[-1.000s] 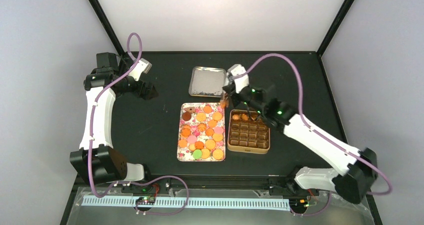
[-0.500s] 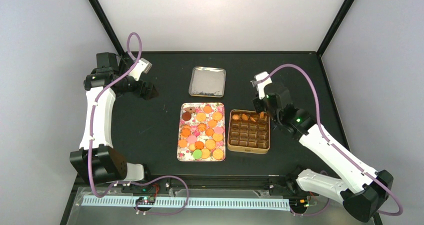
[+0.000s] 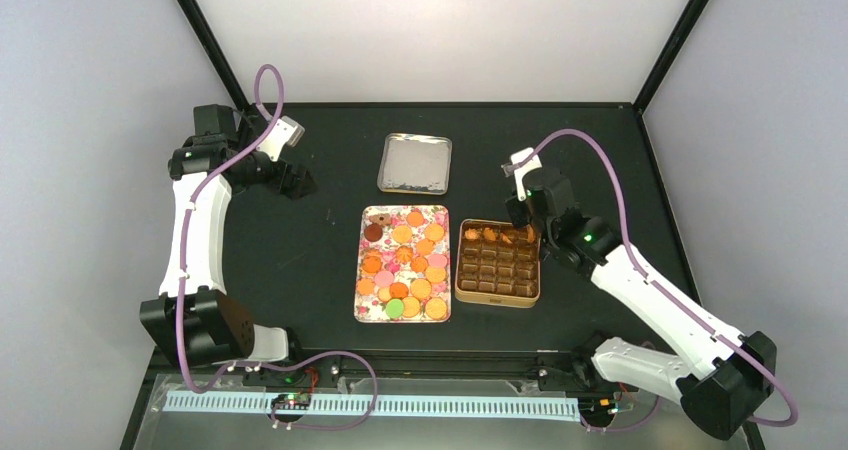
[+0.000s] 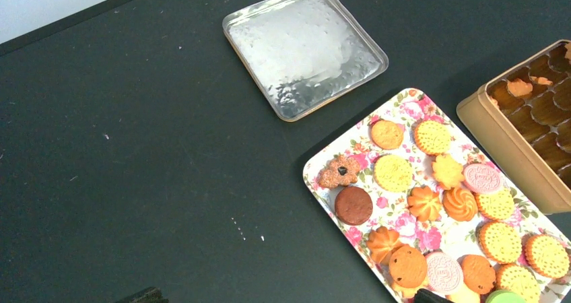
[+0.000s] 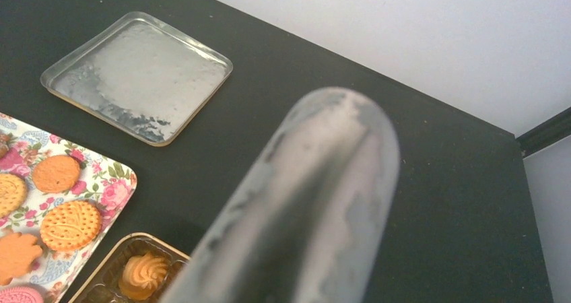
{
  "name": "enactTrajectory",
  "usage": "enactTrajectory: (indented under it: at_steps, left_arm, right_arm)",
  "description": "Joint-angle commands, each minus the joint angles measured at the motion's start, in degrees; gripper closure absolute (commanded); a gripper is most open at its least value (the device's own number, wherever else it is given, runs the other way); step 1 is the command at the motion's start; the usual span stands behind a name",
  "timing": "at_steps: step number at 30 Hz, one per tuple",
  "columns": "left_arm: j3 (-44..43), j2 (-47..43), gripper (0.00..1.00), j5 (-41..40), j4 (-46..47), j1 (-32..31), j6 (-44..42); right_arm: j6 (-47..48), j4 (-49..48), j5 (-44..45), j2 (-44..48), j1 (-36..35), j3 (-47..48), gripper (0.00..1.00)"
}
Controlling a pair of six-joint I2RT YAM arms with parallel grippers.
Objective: Pack the cookies
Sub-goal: Place the fake cookies in the empty pocket of the box.
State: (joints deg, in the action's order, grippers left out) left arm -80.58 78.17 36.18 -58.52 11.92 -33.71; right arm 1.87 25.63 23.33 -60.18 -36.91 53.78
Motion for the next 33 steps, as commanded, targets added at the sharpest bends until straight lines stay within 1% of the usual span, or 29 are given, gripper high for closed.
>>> enactTrajectory:
  at_steps: [1,5,7,13,15,20,24,29,33]
  left_arm:
    - [-1.31,0.06,0.02,0.76,0.16,0.27,-0.21]
    - [-1.39,0.01,0.02,0.61,0.16,0.21,-0.10]
    - [-1.45,-0.03,0.02,0.59,0.25,0.21,-0.04]
    - [-1.60,-0.21,0.02,0.57,0.60,0.21,0.23]
    - [-1.57,-0.37,0.02,0.69,0.60,0.24,0.14]
    - [-1.59,-0.31,0.02,0.67,0.60,0.21,0.13]
    - [-1.44,-0.30,0.02,0.69,0.57,0.21,0.13]
    - [-1.54,-0.46,0.02,0.14,0.34,0.21,-0.04]
    - [-1.58,-0.71,0.02,-0.02,0.34,0.22,-0.10]
  right_arm:
    - [0.34,-3.71,-0.90,-1.12,0.86,-0.69,0.99]
    - [-0.01,-4.00,-1.17,-1.98,1.05,-0.56,0.99]
    - [-0.19,-4.23,-1.35,-2.10,1.35,-0.64,0.97]
    - [-0.76,-5.06,-2.87,-1.86,2.14,-0.55,0.77]
    - [-0.74,-5.30,-2.96,-1.38,2.17,-0.70,0.73]
    - [-0.47,-4.90,-2.95,-0.26,2.28,-0.34,0.70]
    - [0.40,-5.17,-4.33,0.96,2.36,0.03,0.74]
    - [0.47,-2.72,0.31,-1.68,2.47,1.29,0.75]
    - [-3.11,-2.54,1.01,-2.31,4.47,-0.12,0.75]
